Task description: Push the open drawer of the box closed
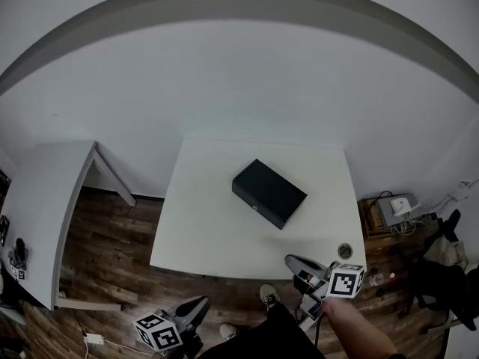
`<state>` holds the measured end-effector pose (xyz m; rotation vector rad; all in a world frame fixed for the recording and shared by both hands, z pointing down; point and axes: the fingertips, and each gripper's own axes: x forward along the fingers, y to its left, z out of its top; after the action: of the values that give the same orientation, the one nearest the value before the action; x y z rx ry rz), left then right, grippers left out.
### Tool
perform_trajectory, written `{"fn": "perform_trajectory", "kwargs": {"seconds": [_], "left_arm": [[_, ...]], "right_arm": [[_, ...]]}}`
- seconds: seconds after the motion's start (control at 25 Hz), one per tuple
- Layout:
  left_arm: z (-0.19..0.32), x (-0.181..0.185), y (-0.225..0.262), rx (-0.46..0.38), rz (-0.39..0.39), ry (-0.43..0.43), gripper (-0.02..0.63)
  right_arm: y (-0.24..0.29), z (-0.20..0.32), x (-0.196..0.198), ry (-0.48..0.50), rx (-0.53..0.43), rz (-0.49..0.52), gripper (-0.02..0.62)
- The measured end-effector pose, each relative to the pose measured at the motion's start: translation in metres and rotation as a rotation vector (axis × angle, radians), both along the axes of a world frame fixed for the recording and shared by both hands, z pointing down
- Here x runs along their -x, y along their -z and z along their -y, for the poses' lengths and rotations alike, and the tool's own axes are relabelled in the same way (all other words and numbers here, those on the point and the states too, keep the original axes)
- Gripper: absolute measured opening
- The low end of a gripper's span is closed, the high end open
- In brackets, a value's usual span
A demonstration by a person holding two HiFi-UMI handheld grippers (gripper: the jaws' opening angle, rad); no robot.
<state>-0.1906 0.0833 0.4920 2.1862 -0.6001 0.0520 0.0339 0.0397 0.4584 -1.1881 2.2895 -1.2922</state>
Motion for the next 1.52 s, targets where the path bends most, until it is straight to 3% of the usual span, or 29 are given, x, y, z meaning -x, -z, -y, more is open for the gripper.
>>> {"fn": "perform_trajectory", "kwargs": {"seconds": [0.24,0.64,1.08,1.52], "left_arm": [[-0.03,-0.006,0.006,0.044,-0.074,-0.082,0.0],[-0.032,-0.008,0.034,0.083,-0.241,-0.096,0.0],[-0.04,0.005,0.033,0.117,-0.3,-0.034,0.0],[-0.044,0.009,0.032,0.115,-0.288,-0.031,0.0]], "right_arm": [[0.01,-0.06,0.051,0.002,0.017,0.132,0.003],[0.015,-0.109,0.096,0.033,0.028,0.172,0.003],[0.018,-0.126,0.111,0.051,0.03,0.202,0.003],[0.022,-0.129,0.121,0.092,0.013,0.193,0.003]]}}
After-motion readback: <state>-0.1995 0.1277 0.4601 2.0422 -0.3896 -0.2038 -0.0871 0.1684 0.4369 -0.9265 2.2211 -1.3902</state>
